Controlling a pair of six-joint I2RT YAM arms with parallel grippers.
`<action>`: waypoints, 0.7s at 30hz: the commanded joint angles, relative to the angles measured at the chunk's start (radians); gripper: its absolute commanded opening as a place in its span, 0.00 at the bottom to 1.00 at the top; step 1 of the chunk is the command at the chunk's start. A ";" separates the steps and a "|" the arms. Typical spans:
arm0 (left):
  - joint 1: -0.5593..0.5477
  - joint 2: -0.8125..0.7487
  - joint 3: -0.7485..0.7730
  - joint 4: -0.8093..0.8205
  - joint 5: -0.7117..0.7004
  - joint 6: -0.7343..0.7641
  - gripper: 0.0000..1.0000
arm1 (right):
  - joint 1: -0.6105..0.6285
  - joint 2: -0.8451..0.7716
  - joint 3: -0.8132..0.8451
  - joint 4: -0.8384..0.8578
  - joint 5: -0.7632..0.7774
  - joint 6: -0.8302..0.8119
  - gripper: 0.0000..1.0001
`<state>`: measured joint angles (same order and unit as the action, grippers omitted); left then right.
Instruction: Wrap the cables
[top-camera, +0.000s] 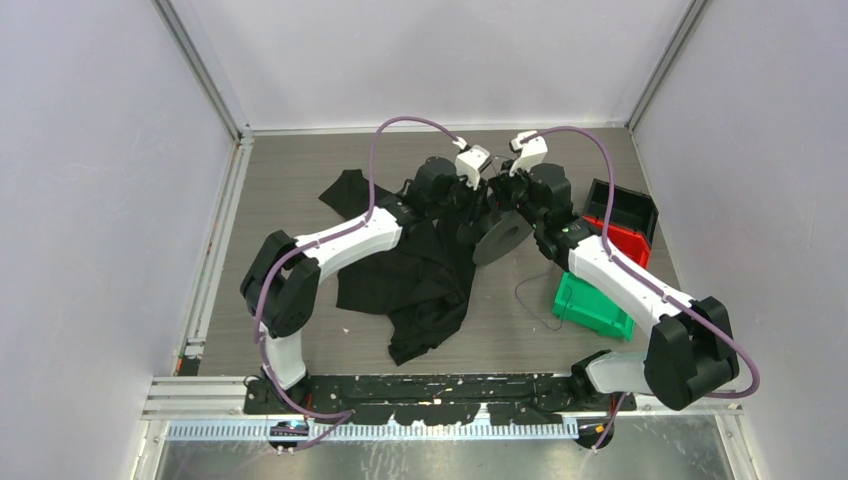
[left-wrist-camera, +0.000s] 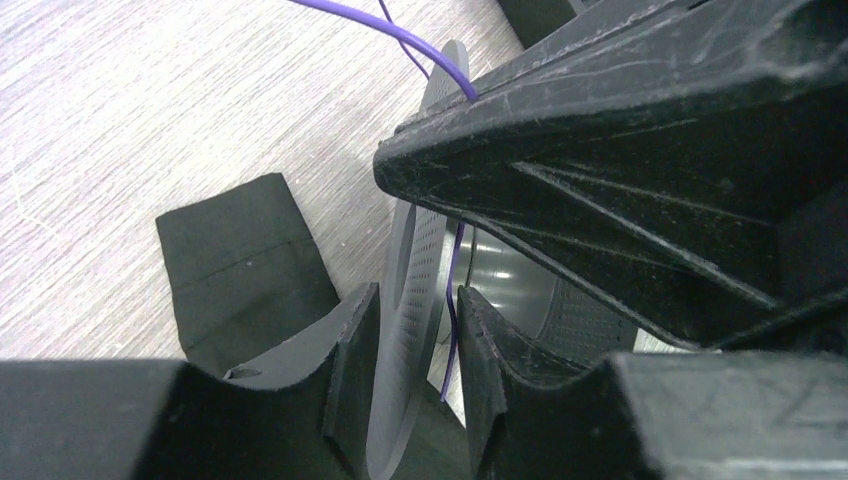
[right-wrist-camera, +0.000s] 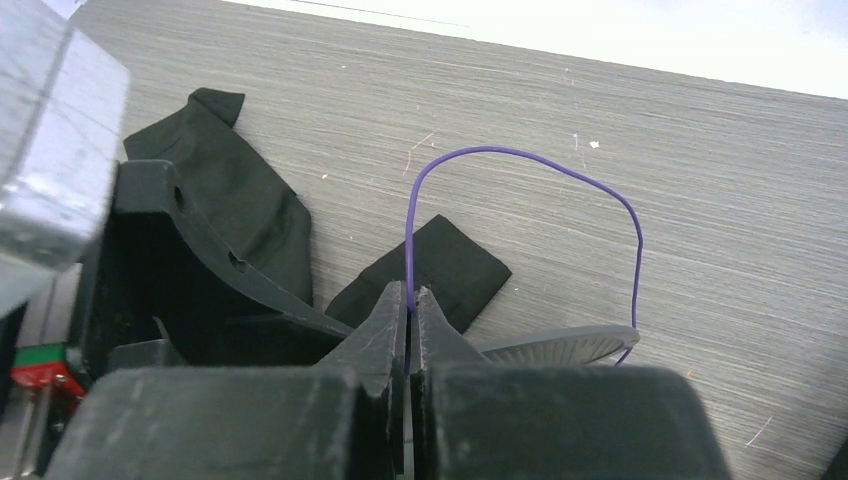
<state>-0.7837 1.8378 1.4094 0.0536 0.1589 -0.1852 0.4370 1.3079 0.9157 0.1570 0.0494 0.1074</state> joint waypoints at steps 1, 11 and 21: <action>0.003 0.017 0.061 0.019 0.022 0.030 0.35 | 0.006 -0.004 0.014 0.045 -0.007 0.001 0.00; 0.003 0.012 0.056 0.019 0.005 0.032 0.01 | 0.006 -0.005 0.008 0.041 -0.008 0.005 0.00; 0.016 -0.032 0.052 -0.014 -0.012 0.014 0.01 | 0.006 -0.082 0.004 -0.013 0.075 0.035 0.57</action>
<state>-0.7818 1.8565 1.4250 0.0444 0.1566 -0.1566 0.4377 1.3033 0.9138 0.1478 0.0662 0.1253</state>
